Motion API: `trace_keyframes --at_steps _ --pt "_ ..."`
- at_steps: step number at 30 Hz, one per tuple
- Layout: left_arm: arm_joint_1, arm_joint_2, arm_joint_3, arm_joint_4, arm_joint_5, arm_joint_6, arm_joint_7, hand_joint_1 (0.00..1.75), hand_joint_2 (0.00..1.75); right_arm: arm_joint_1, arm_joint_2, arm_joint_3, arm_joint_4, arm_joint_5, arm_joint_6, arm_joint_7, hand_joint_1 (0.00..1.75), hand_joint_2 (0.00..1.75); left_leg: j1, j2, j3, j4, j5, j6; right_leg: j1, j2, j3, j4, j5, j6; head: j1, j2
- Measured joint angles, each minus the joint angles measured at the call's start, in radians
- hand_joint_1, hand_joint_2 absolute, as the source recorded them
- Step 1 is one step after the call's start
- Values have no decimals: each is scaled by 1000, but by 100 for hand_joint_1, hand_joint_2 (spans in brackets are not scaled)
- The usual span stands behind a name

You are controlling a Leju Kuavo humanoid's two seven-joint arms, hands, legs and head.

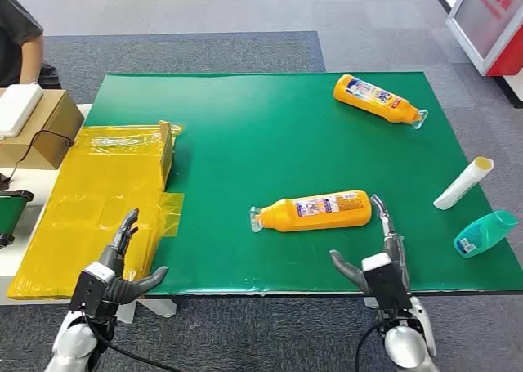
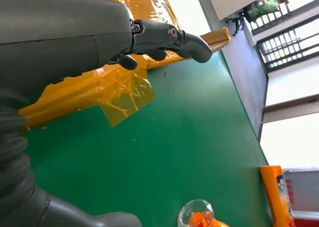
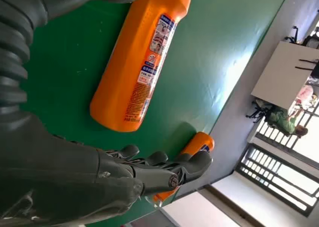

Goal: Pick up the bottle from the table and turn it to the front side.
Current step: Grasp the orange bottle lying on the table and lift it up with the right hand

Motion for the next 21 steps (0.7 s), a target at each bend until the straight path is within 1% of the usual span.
trace_keyframes --at_steps 11,21 --pt "8 11 -27 14 -3 -21 -17 0 175 -4 -6 0 37 10 3 16 0 175 0 0 0 0 0 0 0 0 0 0 0 0 0 0" --pt "14 21 -27 14 -12 -21 -17 0 175 -57 -48 0 83 81 25 77 0 175 0 0 0 0 0 0 0 0 0 0 0 1 0 0"
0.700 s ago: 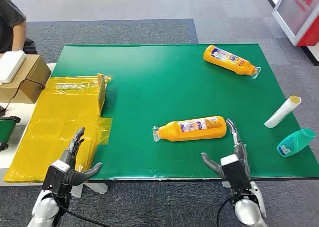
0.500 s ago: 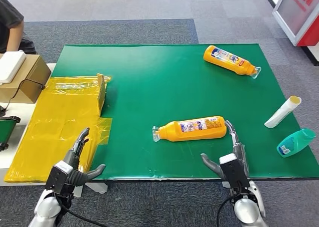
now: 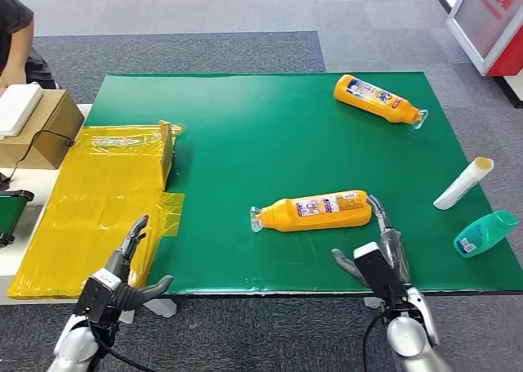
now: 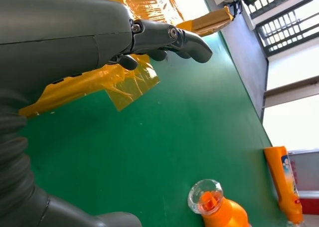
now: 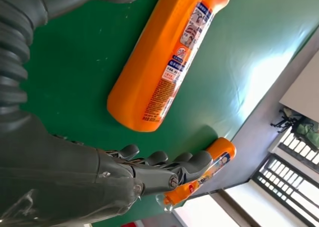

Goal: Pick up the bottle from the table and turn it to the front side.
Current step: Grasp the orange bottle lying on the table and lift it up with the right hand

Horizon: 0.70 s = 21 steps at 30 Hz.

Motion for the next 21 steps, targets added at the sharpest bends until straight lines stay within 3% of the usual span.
trace_keyframes --at_steps 4,12,17,21 --pt "-13 2 -1 7 -12 -10 -1 0 175 -81 -49 8 55 97 56 78 0 175 0 0 -1 0 1 0 0 0 -1 0 2 1 0 0" --pt "-71 2 -22 55 -22 -26 -24 0 175 -430 -173 117 326 235 282 184 0 175 -1 0 -2 0 7 3 -1 0 -1 0 7 2 0 0" --pt "-102 0 -25 74 -22 -26 -34 0 175 -616 -203 213 466 252 365 203 0 175 -1 0 -3 1 8 2 -1 0 -2 0 8 3 0 0" --pt "-113 -1 -25 89 -22 -26 -35 0 175 -694 -208 270 542 256 391 206 0 175 -1 0 -3 1 8 2 -1 0 -2 0 8 3 0 0"
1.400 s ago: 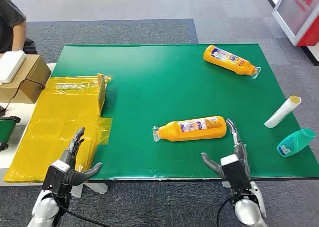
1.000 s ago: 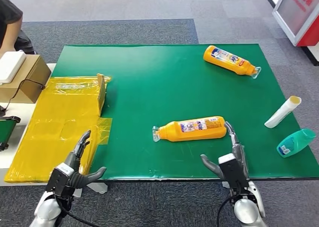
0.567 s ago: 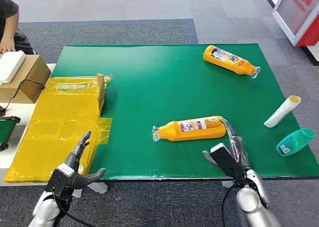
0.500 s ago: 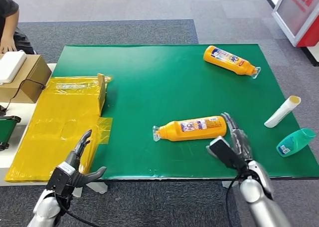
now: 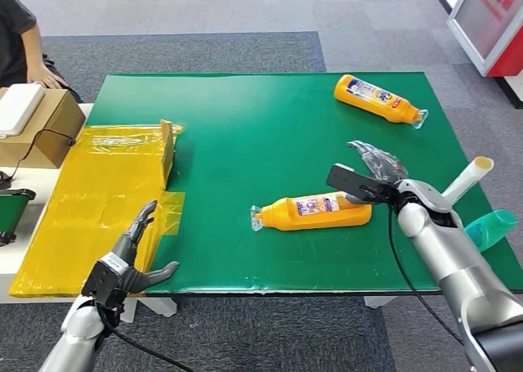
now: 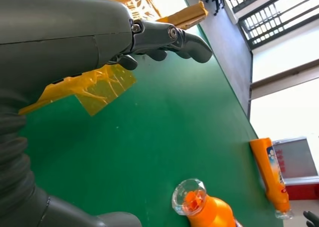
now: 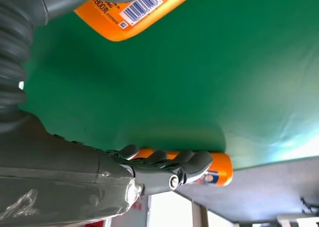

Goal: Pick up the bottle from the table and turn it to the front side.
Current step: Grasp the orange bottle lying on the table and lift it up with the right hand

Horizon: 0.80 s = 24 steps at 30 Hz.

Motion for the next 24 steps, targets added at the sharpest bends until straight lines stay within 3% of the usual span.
trace_keyframes --at_steps 13,24 --pt "-19 0 -1 53 2 4 -19 0 175 -135 0 172 204 -82 136 -37 0 175 0 0 -1 0 0 0 0 0 0 0 0 0 0 0" --pt "-21 0 0 74 0 16 -29 0 175 -147 -41 246 151 -237 193 -4 0 175 0 0 -1 0 0 1 0 -1 0 0 0 0 0 0"
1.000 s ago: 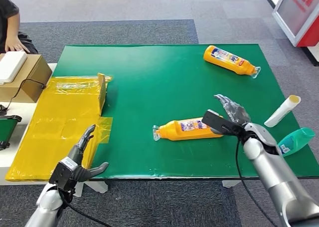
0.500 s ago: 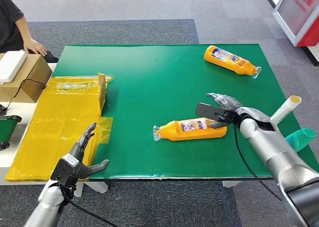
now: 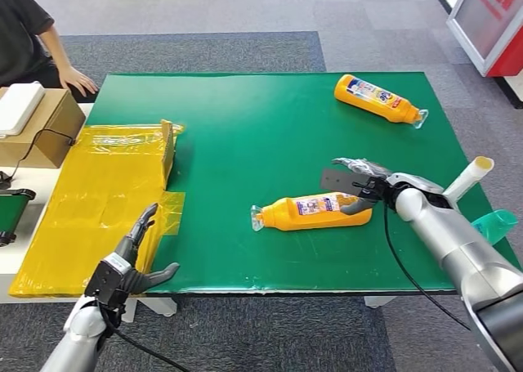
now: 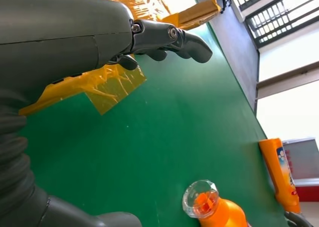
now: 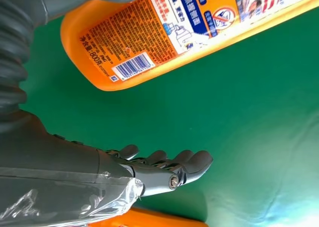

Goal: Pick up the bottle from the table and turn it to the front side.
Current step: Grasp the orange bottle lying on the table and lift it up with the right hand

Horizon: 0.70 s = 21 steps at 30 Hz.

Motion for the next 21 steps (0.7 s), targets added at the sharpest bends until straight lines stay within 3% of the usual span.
trace_keyframes --at_steps 21 --pt "-4 0 0 7 -2 0 -5 0 175 6 -51 100 -46 -93 39 19 0 175 0 0 0 0 0 0 0 0 -1 0 0 0 0 0"
